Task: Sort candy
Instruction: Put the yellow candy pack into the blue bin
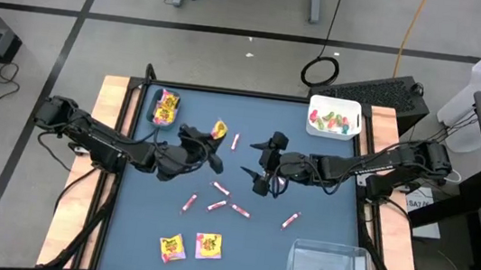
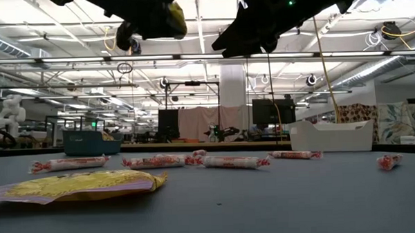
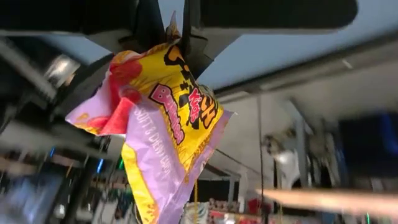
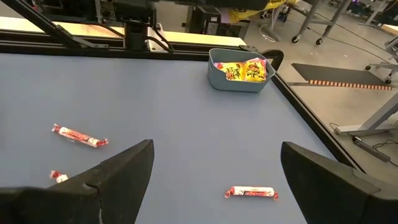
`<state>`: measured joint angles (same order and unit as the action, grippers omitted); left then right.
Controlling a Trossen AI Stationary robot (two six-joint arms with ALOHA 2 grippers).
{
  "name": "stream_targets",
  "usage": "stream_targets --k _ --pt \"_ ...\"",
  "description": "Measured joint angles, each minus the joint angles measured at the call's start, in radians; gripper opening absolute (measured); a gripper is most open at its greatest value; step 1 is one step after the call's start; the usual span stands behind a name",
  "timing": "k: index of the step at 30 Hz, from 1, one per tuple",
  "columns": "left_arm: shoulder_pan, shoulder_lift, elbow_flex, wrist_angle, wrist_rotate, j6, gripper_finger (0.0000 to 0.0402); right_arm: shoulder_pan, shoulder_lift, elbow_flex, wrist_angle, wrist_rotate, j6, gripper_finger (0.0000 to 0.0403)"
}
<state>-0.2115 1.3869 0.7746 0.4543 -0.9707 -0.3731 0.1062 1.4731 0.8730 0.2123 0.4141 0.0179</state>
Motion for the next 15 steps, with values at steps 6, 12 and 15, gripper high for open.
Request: stream_targets --k 6,12,15 --pt "0.000 0.000 0.000 0.000 0.016 -0.196 0.0041 0.000 0.000 0.000 0.000 0.000 0.000 0.0341" --pt "0.017 0.000 0.000 0.000 0.016 0.042 0.0041 0.005 0.000 0.000 -0.001 0.000 0.007 0.0341" --pt "0.016 0.000 0.000 0.001 0.014 0.168 0.0041 0.014 0.000 0.000 -0.002 0.001 0.006 0.0341"
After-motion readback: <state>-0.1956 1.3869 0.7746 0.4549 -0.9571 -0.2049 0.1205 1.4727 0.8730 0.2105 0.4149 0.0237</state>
